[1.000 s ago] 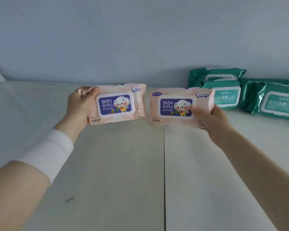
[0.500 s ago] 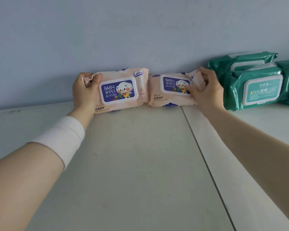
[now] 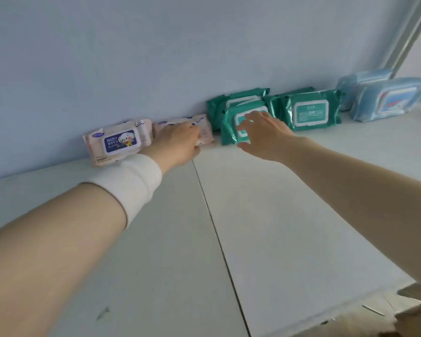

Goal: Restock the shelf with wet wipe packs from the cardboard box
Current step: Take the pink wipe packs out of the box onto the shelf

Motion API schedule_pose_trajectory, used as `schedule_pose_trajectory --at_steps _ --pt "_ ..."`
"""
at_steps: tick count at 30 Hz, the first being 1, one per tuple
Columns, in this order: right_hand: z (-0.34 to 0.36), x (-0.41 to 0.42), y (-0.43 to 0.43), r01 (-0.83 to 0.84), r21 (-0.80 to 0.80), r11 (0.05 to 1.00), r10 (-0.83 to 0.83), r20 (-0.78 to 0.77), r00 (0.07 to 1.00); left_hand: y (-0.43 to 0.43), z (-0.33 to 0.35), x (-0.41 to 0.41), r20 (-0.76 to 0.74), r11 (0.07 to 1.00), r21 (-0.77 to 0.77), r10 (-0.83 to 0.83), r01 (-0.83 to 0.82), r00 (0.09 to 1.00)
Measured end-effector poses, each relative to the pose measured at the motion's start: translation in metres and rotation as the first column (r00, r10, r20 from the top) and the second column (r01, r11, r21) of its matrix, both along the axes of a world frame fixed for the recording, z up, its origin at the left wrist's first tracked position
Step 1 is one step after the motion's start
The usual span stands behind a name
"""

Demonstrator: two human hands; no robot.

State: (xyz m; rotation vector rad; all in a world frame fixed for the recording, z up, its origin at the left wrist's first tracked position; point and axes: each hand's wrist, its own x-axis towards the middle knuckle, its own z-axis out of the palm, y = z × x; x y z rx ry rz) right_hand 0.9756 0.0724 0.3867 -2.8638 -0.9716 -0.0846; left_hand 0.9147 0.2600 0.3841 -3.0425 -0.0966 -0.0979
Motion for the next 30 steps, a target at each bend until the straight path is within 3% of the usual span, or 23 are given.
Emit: schedule_pose_trajectory --at_steps 3,6,10,13,18,24,30 --pt "0.018 -0.019 -0.108 0.053 -0.107 0.993 -0.067 -0.127 0.99 -0.111 0.022 -0.001 -0.235 0.994 0.047 -0.087 0.101 0.968" --pt "0.019 -0.042 -0.234 0.115 -0.31 0.944 -0.2 -0.261 0.944 -0.236 0.032 0.001 -0.408 0.954 0.078 -0.234 0.289 0.883" --pt "0.011 -0.076 -0.393 0.263 -0.484 0.835 -0.442 -0.303 0.844 -0.399 0.029 0.001 -0.46 0.847 -0.005 -0.474 0.532 0.751" --pt "-0.001 -0.099 -0.49 0.363 -0.501 0.786 -0.563 -0.335 0.756 -0.503 0.006 0.001 -0.532 0.769 -0.047 -0.56 0.638 0.635" --pt "-0.03 -0.132 -0.624 0.533 -0.462 0.708 -0.705 -0.424 0.568 -0.652 -0.044 0.005 -0.617 0.604 -0.081 -0.655 0.793 0.436" --pt "-0.098 -0.138 -0.772 0.649 -0.558 0.517 -0.847 -0.444 0.292 -0.803 -0.116 0.036 -0.67 0.455 -0.099 -0.688 0.885 0.279" --pt "-0.207 -0.138 -0.857 0.652 -0.604 0.458 -0.809 -0.587 0.024 -0.896 -0.217 0.079 -0.764 0.396 -0.148 -0.627 0.906 0.149"
